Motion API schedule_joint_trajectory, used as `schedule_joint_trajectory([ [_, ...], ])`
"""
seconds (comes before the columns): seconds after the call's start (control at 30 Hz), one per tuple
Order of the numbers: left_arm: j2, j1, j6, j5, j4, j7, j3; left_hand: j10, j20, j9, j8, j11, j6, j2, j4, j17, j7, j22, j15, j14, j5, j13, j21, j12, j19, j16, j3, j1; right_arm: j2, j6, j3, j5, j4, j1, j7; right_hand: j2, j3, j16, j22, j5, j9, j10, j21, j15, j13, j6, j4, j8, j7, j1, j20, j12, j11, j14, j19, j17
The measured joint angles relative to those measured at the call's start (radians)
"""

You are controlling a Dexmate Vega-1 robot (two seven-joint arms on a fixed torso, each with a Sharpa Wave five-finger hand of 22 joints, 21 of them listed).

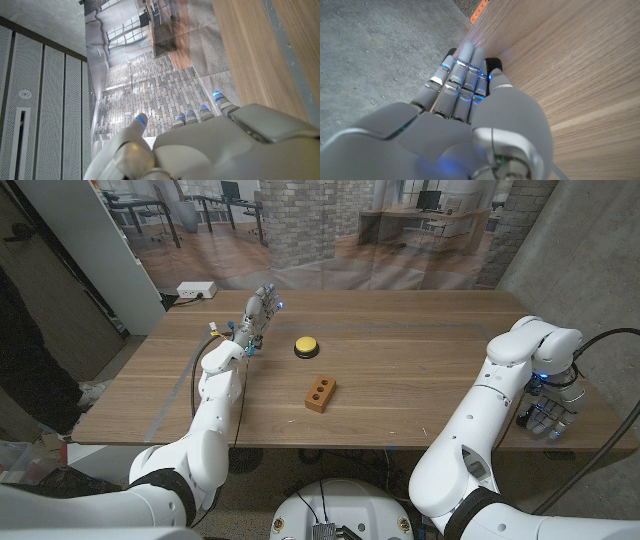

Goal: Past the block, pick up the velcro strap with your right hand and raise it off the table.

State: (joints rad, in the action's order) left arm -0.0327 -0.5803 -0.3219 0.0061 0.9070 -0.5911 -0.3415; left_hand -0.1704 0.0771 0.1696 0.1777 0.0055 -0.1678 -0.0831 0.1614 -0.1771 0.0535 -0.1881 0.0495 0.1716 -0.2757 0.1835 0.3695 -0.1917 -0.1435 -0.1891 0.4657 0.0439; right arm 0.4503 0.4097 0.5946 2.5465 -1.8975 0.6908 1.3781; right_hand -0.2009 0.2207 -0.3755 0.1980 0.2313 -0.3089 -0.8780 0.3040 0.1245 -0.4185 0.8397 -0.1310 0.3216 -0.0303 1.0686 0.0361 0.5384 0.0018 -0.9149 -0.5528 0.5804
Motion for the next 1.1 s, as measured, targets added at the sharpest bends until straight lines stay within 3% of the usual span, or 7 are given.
schedule_joint_trajectory([
  [0.23, -0.004, 0.000, 0.000, 0.003, 0.000, 0.000, -0.001, 0.000, 0.000, 0.000, 0.000, 0.000, 0.000, 0.000, -0.002, 0.000, 0.000, 0.000, 0.000, 0.000, 0.000, 0.000, 0.000, 0.000, 0.000, 0.000, -0.002, 0.000, -0.021, 0.015, -0.024, -0.020, 0.006, 0.018, -0.007, 0.002, 0.060, -0.028, 0.005, -0.018, -0.014, -0.048, 0.019, 0.012, -0.020, 0.053, 0.002, 0.029, 0.007, 0.036, 0.011, 0.039, -0.016, -0.036, -0.011, 0.043],
  [0.37, -0.005, 0.000, 0.000, 0.004, 0.003, 0.000, -0.001, 0.000, 0.000, 0.000, 0.000, 0.000, 0.000, 0.000, 0.000, 0.000, 0.000, 0.000, 0.000, 0.000, 0.000, 0.000, 0.000, 0.000, 0.000, 0.000, -0.008, 0.000, -0.034, 0.024, -0.040, -0.033, 0.006, 0.034, -0.012, 0.003, 0.076, -0.032, 0.005, -0.022, -0.021, -0.052, 0.023, 0.013, -0.029, 0.061, 0.010, 0.040, 0.002, 0.049, 0.016, 0.047, -0.020, -0.042, -0.016, 0.059],
  [1.1, -0.009, -0.015, 0.009, 0.003, 0.035, -0.002, 0.004, 0.000, 0.000, 0.000, 0.000, 0.000, 0.000, 0.000, 0.000, 0.000, 0.000, 0.000, 0.000, 0.000, 0.000, 0.000, -0.004, 0.000, 0.000, 0.000, -0.008, 0.000, -0.053, 0.056, -0.118, -0.095, -0.070, 0.107, -0.071, 0.014, 0.108, -0.039, 0.004, -0.040, -0.042, -0.073, 0.037, 0.015, -0.042, 0.065, 0.023, 0.056, -0.002, 0.062, 0.016, 0.066, -0.020, -0.054, -0.016, 0.089],
])
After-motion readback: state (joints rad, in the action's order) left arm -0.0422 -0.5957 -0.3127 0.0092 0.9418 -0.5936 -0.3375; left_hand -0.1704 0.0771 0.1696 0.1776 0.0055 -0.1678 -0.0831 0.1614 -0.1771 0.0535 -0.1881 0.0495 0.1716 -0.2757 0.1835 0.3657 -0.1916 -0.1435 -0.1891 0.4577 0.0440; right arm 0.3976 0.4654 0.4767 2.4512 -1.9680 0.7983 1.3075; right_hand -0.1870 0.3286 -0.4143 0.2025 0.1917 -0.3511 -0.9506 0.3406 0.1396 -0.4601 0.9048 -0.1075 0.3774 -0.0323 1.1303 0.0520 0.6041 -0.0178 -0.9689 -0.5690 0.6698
